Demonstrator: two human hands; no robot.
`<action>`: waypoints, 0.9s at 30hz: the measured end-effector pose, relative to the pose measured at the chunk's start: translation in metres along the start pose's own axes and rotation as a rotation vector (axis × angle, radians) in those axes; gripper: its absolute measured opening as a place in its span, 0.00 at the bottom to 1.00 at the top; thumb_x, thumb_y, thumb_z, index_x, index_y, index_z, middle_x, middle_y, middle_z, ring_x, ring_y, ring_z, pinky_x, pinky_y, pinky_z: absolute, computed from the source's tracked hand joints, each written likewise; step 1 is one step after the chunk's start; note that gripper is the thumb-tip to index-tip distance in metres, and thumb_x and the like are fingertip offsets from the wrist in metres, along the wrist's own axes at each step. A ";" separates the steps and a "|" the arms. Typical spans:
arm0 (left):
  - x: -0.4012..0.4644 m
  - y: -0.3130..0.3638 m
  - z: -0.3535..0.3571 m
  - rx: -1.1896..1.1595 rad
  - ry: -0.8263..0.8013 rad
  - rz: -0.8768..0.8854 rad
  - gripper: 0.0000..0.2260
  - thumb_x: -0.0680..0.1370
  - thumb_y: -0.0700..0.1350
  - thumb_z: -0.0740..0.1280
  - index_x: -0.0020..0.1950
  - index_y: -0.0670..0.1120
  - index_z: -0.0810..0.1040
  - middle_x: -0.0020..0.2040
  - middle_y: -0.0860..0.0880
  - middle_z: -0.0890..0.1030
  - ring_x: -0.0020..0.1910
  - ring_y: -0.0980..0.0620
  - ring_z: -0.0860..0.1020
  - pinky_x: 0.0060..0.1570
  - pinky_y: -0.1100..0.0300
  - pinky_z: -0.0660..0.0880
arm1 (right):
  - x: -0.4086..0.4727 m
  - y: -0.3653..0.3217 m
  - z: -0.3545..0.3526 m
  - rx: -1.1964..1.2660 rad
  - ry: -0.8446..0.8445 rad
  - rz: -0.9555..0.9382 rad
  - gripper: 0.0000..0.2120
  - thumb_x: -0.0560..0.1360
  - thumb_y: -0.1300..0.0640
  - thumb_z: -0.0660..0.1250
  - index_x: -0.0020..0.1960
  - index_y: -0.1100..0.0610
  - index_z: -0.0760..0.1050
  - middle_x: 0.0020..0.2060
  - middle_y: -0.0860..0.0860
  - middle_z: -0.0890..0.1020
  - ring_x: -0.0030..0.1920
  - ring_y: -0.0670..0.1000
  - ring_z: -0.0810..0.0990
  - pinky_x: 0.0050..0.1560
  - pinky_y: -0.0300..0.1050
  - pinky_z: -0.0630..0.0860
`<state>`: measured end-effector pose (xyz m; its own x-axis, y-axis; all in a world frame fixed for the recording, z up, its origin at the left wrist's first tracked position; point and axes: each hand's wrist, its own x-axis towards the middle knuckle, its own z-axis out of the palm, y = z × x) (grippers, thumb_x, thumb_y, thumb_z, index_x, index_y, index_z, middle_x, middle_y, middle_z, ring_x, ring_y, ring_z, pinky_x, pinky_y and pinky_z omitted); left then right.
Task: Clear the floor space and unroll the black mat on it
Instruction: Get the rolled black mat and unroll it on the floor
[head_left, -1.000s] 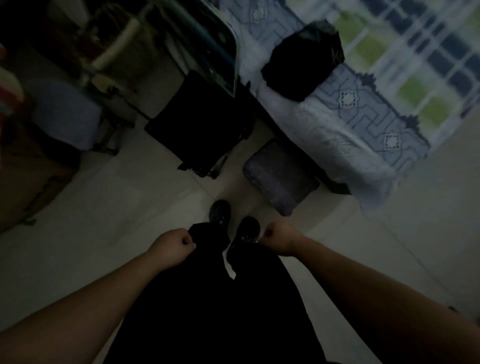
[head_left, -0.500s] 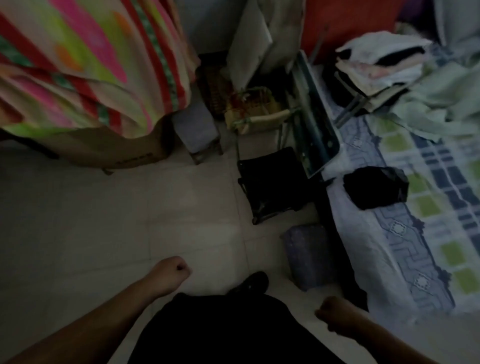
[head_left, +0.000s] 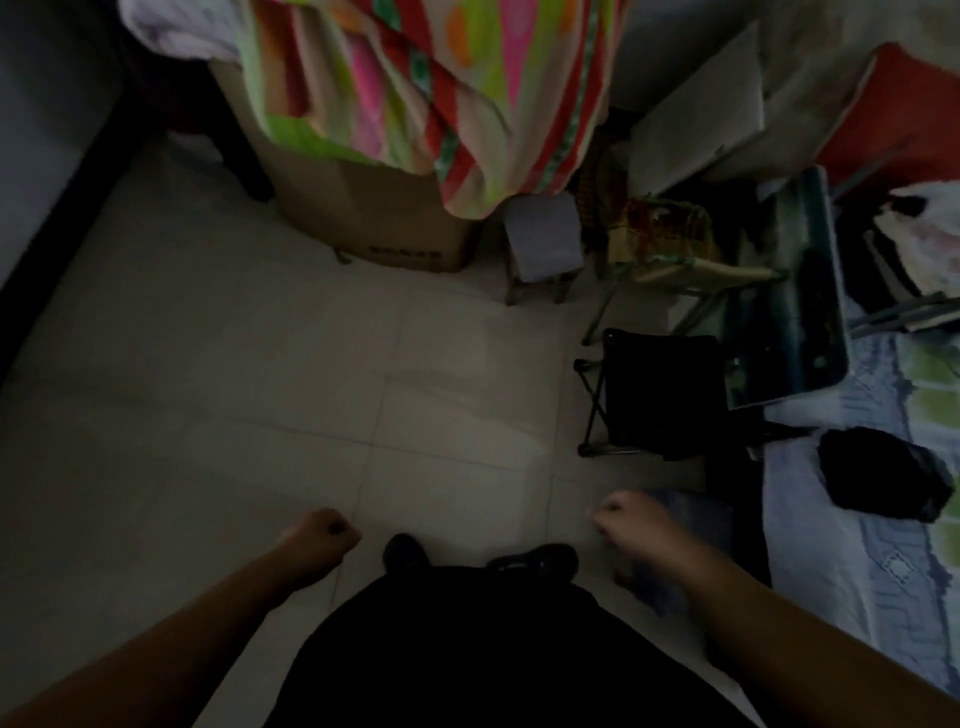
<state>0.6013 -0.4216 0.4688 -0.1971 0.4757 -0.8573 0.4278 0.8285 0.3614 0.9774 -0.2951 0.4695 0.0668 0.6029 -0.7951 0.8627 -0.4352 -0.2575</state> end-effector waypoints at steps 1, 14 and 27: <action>-0.001 -0.020 -0.012 -0.013 0.004 -0.024 0.09 0.76 0.45 0.66 0.38 0.43 0.74 0.38 0.42 0.78 0.38 0.48 0.77 0.39 0.59 0.69 | 0.000 -0.021 0.011 -0.034 -0.026 -0.020 0.10 0.71 0.50 0.67 0.36 0.55 0.77 0.34 0.52 0.83 0.36 0.52 0.82 0.39 0.42 0.78; -0.010 -0.180 -0.104 -0.452 0.025 -0.452 0.10 0.78 0.44 0.65 0.50 0.36 0.74 0.39 0.40 0.73 0.32 0.48 0.70 0.29 0.62 0.63 | 0.024 -0.111 0.065 -0.374 -0.172 -0.022 0.12 0.74 0.52 0.69 0.34 0.55 0.75 0.25 0.49 0.79 0.25 0.45 0.76 0.28 0.36 0.69; 0.053 -0.097 -0.278 -0.630 0.300 -0.373 0.08 0.76 0.50 0.65 0.45 0.46 0.78 0.45 0.42 0.82 0.43 0.45 0.81 0.41 0.56 0.76 | 0.141 -0.411 0.071 -0.530 -0.345 -0.267 0.13 0.72 0.60 0.65 0.30 0.55 0.70 0.25 0.53 0.72 0.27 0.51 0.73 0.30 0.42 0.67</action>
<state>0.3040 -0.3942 0.4902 -0.4967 0.1191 -0.8597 -0.2759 0.9175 0.2865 0.5966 -0.0786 0.4240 -0.2697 0.3581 -0.8939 0.9621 0.1377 -0.2352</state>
